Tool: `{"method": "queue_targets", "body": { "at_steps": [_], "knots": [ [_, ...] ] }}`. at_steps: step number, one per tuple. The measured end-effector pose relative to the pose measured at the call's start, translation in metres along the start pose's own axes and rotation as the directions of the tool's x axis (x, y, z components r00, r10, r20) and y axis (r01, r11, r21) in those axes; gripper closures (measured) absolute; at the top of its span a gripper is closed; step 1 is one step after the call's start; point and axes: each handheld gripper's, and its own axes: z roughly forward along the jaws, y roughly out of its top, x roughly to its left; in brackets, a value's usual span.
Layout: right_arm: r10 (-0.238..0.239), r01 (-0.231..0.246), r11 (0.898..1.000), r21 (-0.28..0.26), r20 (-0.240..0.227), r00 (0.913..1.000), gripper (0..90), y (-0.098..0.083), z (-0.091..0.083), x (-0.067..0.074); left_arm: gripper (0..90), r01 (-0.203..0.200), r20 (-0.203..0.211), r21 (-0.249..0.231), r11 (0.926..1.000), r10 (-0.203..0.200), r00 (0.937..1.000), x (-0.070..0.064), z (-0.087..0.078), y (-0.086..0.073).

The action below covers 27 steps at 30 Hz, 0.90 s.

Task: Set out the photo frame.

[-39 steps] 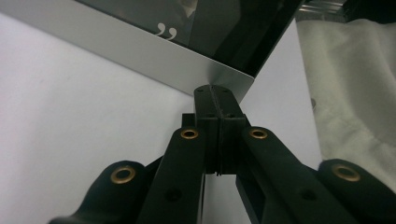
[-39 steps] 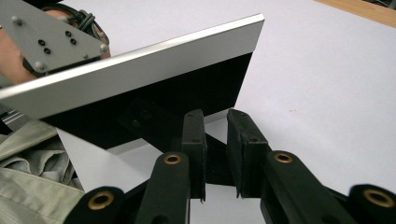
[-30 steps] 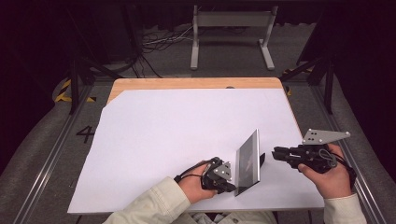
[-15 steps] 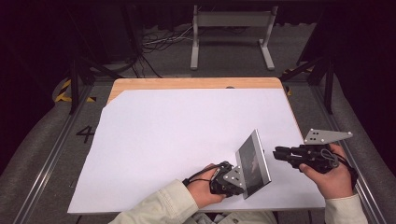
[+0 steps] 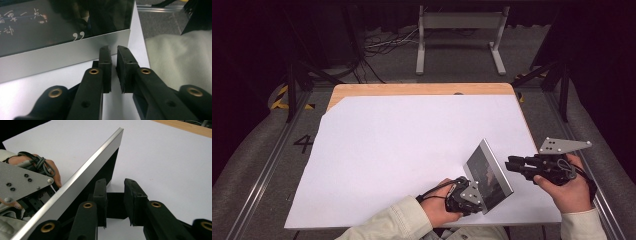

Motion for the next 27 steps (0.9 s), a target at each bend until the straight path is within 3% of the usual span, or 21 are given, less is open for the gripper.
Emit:
{"method": "queue_targets", "body": {
  "at_steps": [6, 11, 18, 27],
  "knots": [
    [0.004, -0.003, 1.000, -0.008, 0.009, 0.9999, 69.9, 0.000, -0.002, -0.001, 73.5, 0.023, 0.011, -0.014, 0.9996, -0.023, 0.9997, 0.002, -0.002, -0.003],
    [0.035, -0.034, 0.999, -0.030, 0.017, 0.9993, 67.5, 0.000, -0.003, -0.003, 68.3, 0.061, -0.005, -0.006, 0.9981, -0.061, 0.9981, 0.007, -0.013, -0.011],
    [0.076, -0.076, 0.996, -0.048, -0.003, 0.9971, 66.0, 0.004, -0.005, -0.001, 65.8, 0.119, -0.030, -0.022, 0.9926, -0.120, 0.9924, 0.013, -0.029, -0.022],
    [0.139, -0.140, 0.989, -0.051, -0.024, 0.9900, 65.2, 0.009, -0.006, 0.000, 63.3, 0.160, -0.078, -0.041, 0.9862, -0.163, 0.9836, 0.019, -0.053, -0.035]
  ]
}}
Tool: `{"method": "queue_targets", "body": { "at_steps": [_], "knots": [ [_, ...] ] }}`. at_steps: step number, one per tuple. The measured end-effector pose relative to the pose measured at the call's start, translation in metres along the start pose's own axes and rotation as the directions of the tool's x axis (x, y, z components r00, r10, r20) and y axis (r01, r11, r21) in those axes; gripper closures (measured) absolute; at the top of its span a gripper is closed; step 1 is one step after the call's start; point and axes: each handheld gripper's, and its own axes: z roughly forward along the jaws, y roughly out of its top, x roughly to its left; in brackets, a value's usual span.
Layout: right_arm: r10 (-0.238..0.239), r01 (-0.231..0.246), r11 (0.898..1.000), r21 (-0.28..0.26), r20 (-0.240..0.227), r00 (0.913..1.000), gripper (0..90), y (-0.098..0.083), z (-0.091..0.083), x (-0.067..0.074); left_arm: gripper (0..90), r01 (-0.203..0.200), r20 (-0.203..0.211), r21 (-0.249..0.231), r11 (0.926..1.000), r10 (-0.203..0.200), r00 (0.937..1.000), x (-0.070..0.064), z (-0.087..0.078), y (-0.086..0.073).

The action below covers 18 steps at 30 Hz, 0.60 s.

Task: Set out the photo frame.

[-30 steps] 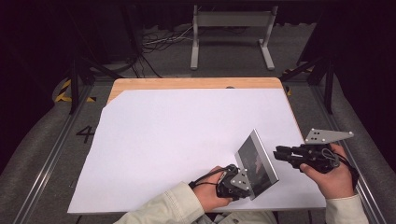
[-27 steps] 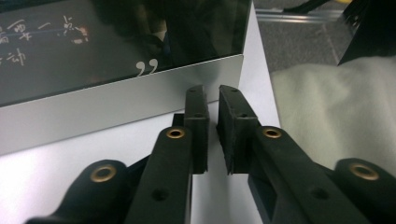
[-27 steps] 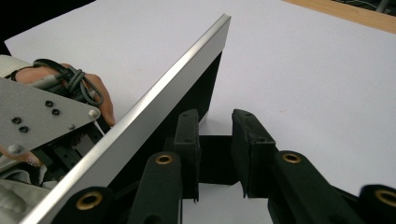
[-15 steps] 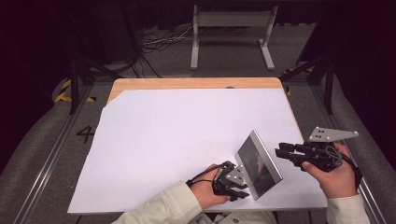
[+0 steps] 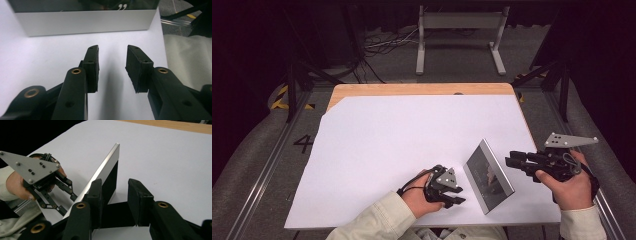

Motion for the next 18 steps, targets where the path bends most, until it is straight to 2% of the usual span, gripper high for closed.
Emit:
{"method": "queue_targets", "body": {
  "at_steps": [6, 8, 14, 16, 18],
  "knots": [
    [0.061, -0.061, 0.998, 0.008, -0.008, 0.9981, 65.1, 0.004, 0.000, 0.004, 62.8, 0.023, -0.050, -0.009, 0.9997, -0.023, 0.9985, 0.008, -0.015, -0.011],
    [0.075, -0.075, 0.997, 0.009, -0.009, 0.9972, 65.0, 0.005, 0.001, 0.005, 62.8, 0.042, -0.066, -0.018, 0.9990, -0.043, 0.9969, 0.012, -0.021, -0.015],
    [0.126, -0.126, 0.992, 0.017, -0.017, 0.9918, 63.9, 0.007, 0.004, 0.007, 60.9, 0.065, -0.095, -0.048, 0.9967, -0.069, 0.9930, 0.020, -0.037, -0.021],
    [0.146, -0.146, 0.989, 0.023, -0.016, 0.9891, 63.2, 0.009, 0.006, 0.008, 59.3, 0.085, -0.109, -0.055, 0.9948, -0.091, 0.9899, 0.023, -0.043, -0.026],
    [0.154, -0.154, 0.988, 0.030, 0.003, 0.9881, 62.2, 0.010, 0.007, 0.010, 58.5, 0.103, -0.122, -0.057, 0.9930, -0.109, 0.9865, 0.026, -0.049, -0.032]
  ]
}}
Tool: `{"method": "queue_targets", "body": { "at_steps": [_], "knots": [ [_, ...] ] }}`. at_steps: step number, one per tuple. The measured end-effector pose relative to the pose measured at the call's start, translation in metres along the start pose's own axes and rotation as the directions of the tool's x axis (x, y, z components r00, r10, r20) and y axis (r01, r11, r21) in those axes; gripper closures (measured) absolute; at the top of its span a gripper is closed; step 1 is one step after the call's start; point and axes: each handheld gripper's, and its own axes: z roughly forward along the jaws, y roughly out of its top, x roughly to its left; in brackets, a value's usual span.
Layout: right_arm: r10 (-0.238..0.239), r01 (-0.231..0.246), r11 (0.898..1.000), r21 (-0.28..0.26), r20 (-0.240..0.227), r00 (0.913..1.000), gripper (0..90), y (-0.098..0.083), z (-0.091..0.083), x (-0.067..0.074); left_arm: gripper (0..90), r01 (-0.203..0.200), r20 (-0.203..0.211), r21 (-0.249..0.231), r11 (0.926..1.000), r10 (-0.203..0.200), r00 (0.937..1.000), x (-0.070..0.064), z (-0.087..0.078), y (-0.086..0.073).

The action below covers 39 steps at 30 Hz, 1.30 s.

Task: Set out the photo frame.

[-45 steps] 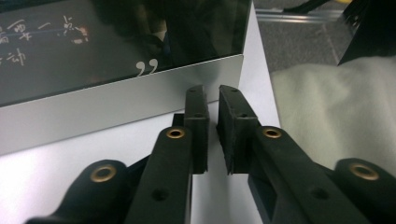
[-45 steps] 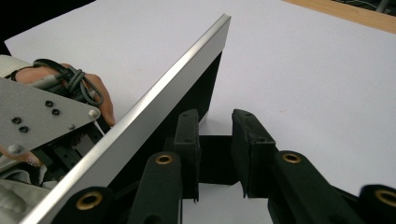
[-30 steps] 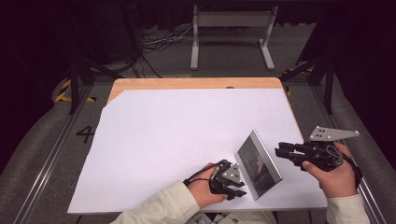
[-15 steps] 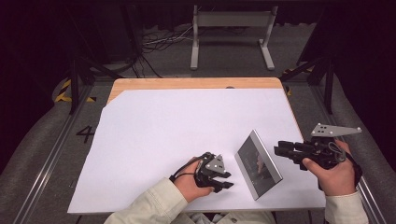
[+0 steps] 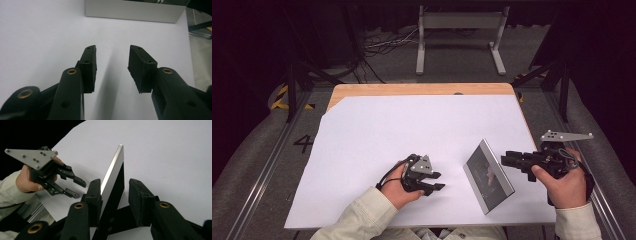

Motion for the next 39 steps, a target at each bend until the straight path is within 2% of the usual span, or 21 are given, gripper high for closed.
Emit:
{"method": "queue_targets", "body": {
  "at_steps": [7, 12, 21, 25, 31, 36, 39],
  "knots": [
    [0.019, -0.020, 1.000, 0.015, 0.035, 0.9992, 59.8, 0.004, 0.001, 0.009, 57.7, 0.042, -0.041, -0.005, 0.9991, -0.043, 0.9982, 0.011, -0.015, -0.015],
    [0.030, -0.032, 0.999, 0.021, 0.065, 0.9975, 59.3, 0.009, 0.001, 0.017, 57.5, 0.058, -0.067, -0.014, 0.9982, -0.058, 0.9960, 0.016, -0.023, -0.020],
    [0.035, -0.043, 0.996, 0.076, 0.103, 0.9940, 57.9, 0.017, 0.004, 0.026, 57.1, 0.068, -0.099, -0.019, 0.9975, -0.070, 0.9926, 0.026, -0.030, -0.025],
    [0.035, -0.045, 0.994, 0.104, 0.102, 0.9942, 56.2, 0.018, 0.008, 0.028, 56.8, 0.059, -0.119, -0.003, 0.9982, -0.059, 0.9911, 0.027, -0.029, -0.028],
    [0.034, -0.049, 0.989, 0.137, 0.110, 0.9934, 54.8, 0.015, 0.016, 0.030, 56.5, 0.085, -0.138, -0.014, 0.9963, -0.086, 0.9867, 0.034, -0.034, -0.032],
    [0.029, -0.047, 0.984, 0.170, 0.109, 0.9936, 53.5, 0.011, 0.024, 0.031, 55.7, 0.089, -0.149, -0.016, 0.9959, -0.090, 0.9848, 0.038, -0.038, -0.033],
    [0.025, -0.044, 0.982, 0.183, 0.108, 0.9938, 53.2, 0.009, 0.028, 0.031, 55.5, 0.104, -0.160, -0.025, 0.9942, -0.107, 0.9814, 0.041, -0.041, -0.034]
  ]
}}
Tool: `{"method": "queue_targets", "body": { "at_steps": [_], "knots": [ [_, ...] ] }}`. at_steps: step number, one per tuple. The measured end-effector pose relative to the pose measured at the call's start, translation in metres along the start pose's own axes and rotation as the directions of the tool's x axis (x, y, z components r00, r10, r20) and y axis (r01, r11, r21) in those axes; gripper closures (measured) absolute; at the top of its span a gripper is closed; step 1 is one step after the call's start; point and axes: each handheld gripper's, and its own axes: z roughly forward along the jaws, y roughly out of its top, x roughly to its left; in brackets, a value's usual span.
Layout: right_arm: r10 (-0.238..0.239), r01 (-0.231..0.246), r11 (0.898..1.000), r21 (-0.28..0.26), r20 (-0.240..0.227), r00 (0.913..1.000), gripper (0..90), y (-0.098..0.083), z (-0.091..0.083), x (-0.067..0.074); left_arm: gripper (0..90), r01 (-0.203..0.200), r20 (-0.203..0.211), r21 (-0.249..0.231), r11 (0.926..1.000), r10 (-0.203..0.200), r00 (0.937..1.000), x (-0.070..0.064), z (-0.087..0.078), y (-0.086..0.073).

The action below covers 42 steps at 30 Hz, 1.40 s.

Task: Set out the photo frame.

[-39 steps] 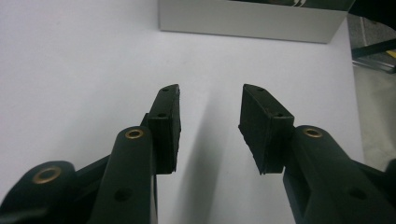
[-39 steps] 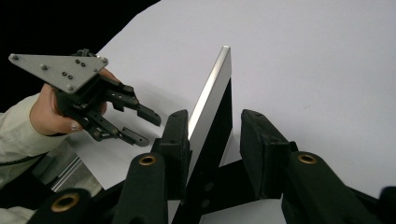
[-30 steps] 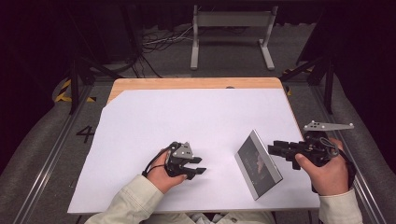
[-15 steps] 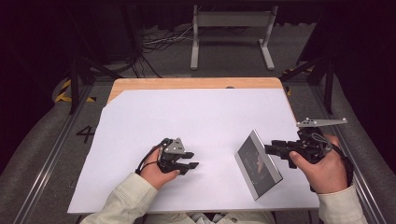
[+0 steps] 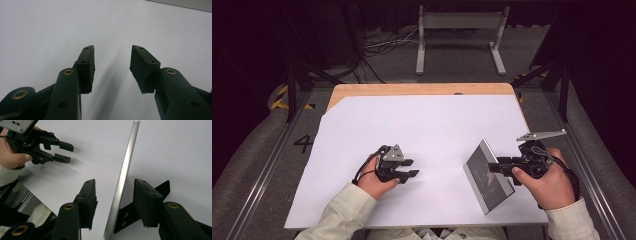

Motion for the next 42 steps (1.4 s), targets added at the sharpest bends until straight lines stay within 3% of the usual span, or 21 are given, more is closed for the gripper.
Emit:
{"method": "queue_targets", "body": {
  "at_steps": [10, 22, 26, 42],
  "knots": [
    [-0.005, 0.005, 0.999, 0.046, -0.004, 1.0000, 52.7, -0.003, 0.011, 0.001, 55.1, 0.023, -0.036, -0.014, 0.9996, -0.023, 0.9991, 0.013, -0.011, -0.005],
    [-0.017, 0.017, 0.996, 0.090, -0.002, 0.9999, 55.9, -0.003, 0.021, 0.004, 55.0, 0.077, -0.086, -0.045, 0.9960, -0.081, 0.9930, 0.031, -0.031, -0.017],
    [-0.040, 0.037, 0.995, 0.094, 0.021, 0.9990, 60.9, -0.002, 0.021, 0.005, 55.0, 0.089, -0.091, -0.046, 0.9950, -0.093, 0.9915, 0.033, -0.033, -0.019],
    [-0.042, 0.033, 0.995, 0.090, 0.104, 0.9937, 83.6, 0.000, 0.016, 0.008, 54.8, 0.087, -0.092, -0.038, 0.9954, -0.091, 0.9916, 0.033, -0.030, -0.020]
  ]
}}
